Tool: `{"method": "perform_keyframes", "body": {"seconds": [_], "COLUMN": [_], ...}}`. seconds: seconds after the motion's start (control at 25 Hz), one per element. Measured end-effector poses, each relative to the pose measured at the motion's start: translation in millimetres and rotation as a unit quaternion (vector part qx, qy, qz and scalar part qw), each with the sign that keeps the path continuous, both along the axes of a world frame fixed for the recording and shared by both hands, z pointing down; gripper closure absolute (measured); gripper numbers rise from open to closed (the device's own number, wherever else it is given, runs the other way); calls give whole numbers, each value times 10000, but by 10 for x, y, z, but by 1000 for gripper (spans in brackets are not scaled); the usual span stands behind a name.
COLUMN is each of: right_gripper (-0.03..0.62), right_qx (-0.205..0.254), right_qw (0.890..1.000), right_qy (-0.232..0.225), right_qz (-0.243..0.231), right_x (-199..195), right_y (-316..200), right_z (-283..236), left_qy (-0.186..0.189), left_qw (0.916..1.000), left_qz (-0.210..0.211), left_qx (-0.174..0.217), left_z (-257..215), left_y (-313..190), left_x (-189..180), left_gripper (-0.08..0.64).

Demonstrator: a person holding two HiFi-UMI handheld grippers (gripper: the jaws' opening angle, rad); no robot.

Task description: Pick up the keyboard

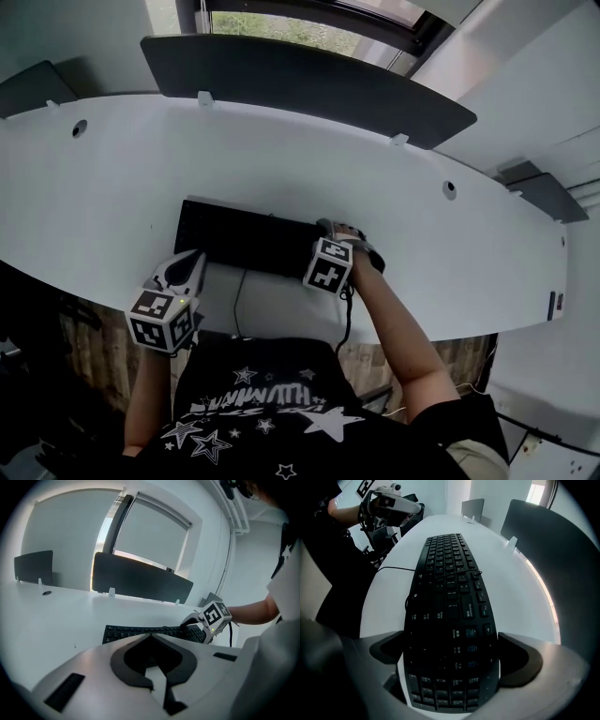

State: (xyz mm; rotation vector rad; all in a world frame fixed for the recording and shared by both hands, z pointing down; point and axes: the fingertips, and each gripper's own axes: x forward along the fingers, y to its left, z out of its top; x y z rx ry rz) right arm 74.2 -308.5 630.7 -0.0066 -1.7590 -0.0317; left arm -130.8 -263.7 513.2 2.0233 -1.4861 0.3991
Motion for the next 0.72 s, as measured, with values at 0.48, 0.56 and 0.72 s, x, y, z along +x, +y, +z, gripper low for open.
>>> {"method": "perform_keyframes", "body": {"seconds": [0.48, 0.56, 0.72], "right_gripper": [9, 9, 9], "right_qx": [-477, -561, -554], "right_qw": [9981, 9970, 9972], "right_qy": [373, 495, 454], "right_qz": [-148, -190, -208], "right_x": [-25, -29, -40], "right_y": [-32, -39, -31], "right_z": [96, 124, 135], "left_qy": [2, 37, 31], "left_qw": [9997, 9998, 9998], "left_qz": [-216, -130, 118], "left_qx": [-97, -122, -133], "left_z": [77, 98, 116], "left_y": [-57, -67, -86], "left_x": [-59, -25, 64], "left_gripper": [551, 551, 551]}}
